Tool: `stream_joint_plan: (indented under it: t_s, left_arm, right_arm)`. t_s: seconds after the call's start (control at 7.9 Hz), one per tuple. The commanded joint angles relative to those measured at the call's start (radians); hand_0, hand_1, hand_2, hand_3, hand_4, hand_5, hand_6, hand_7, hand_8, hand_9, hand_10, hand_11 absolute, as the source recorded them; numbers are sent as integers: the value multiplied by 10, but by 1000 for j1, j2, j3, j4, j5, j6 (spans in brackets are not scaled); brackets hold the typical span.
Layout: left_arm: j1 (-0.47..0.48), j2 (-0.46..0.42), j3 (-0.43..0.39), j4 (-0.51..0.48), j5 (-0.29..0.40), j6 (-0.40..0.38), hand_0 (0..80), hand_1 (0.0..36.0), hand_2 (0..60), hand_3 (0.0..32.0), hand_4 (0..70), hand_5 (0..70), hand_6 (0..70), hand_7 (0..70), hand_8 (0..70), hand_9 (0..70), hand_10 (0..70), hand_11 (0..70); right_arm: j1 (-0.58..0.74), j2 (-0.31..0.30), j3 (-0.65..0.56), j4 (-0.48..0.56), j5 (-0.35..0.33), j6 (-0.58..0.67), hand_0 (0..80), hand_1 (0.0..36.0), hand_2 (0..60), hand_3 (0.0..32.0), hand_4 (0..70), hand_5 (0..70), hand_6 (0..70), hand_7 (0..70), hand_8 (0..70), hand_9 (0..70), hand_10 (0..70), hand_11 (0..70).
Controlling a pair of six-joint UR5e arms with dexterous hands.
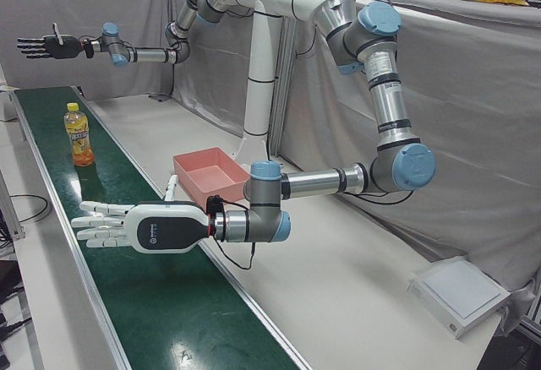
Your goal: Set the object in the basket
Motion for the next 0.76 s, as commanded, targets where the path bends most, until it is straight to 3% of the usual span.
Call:
stream_joint_plan:
  t_s: [0.0, 0.63]
  left_arm:
    - [0, 0, 0, 0, 0, 1, 553, 13, 0, 16, 98, 81, 0, 0, 1, 2, 29, 55]
    - [20, -26, 0, 1, -5, 7, 567, 29, 0, 26, 92, 80, 0, 0, 0, 0, 28, 56]
  right_arm:
    - [0, 0, 0, -1, 0, -1, 0, 0, 0, 0, 0, 0, 0, 0, 0, 0, 0, 0]
    - [3, -1, 9, -1, 0, 1, 0, 0, 0, 0, 0, 0, 0, 0, 0, 0, 0, 0]
